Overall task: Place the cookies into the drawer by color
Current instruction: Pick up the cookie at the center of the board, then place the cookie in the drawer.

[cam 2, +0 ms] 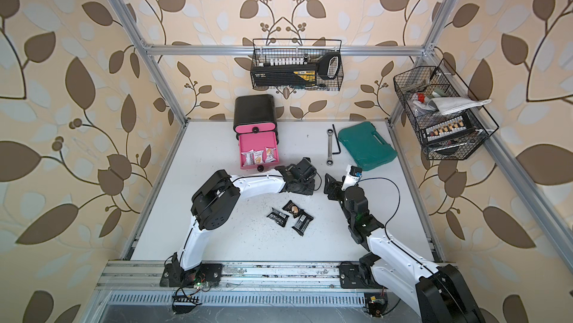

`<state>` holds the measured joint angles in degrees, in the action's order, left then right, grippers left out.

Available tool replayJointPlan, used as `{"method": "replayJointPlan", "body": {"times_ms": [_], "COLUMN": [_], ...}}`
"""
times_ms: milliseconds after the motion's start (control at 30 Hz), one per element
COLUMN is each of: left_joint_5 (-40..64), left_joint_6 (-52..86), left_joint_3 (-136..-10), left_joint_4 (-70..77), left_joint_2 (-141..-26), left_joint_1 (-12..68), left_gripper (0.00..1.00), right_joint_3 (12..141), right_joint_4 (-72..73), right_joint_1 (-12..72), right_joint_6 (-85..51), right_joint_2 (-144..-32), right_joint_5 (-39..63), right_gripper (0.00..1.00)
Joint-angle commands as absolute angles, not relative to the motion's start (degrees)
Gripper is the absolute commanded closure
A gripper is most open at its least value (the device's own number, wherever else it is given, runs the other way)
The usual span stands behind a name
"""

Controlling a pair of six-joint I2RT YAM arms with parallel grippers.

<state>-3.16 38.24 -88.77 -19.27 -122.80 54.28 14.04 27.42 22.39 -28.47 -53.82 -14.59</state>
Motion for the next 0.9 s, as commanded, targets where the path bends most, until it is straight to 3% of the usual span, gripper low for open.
{"method": "replayJointPlan", "body": {"times_ms": [0,233,400,633,867], "left_joint_5": [-0.4,-1.0,-7.9,-12.1,-39.6], "left_joint_6": [40.0,39.1,35.9,32.9,31.7], "left_joint_3": [-87.2,-85.2,-84.0,-78.8,-88.8], "left_joint_4": [-19.4,-19.0,-21.7,-20.3,-35.6], "left_joint_2": [-116.6,-110.0,-103.5,-95.7,-101.8], "left_joint_1": [53.2,52.2,50.5,41.5,37.8], "left_gripper": [0.97,0.98,0.97,0.97,0.95], "right_joint_3": [15.9,15.9,16.0,16.2,16.5], "right_joint_4": [27.5,27.4,27.3,27.3,27.2], "right_joint_1": [22.7,22.7,22.7,22.7,22.7], "right_joint_6": [-28.6,-28.6,-28.5,-28.5,-28.7], "right_joint_2": [-54.2,-54.4,-54.6,-55.0,-55.7], "right_joint_5": [-14.8,-14.8,-14.8,-14.6,-14.1], "right_gripper": [0.25,0.25,0.25,0.25,0.24]}}
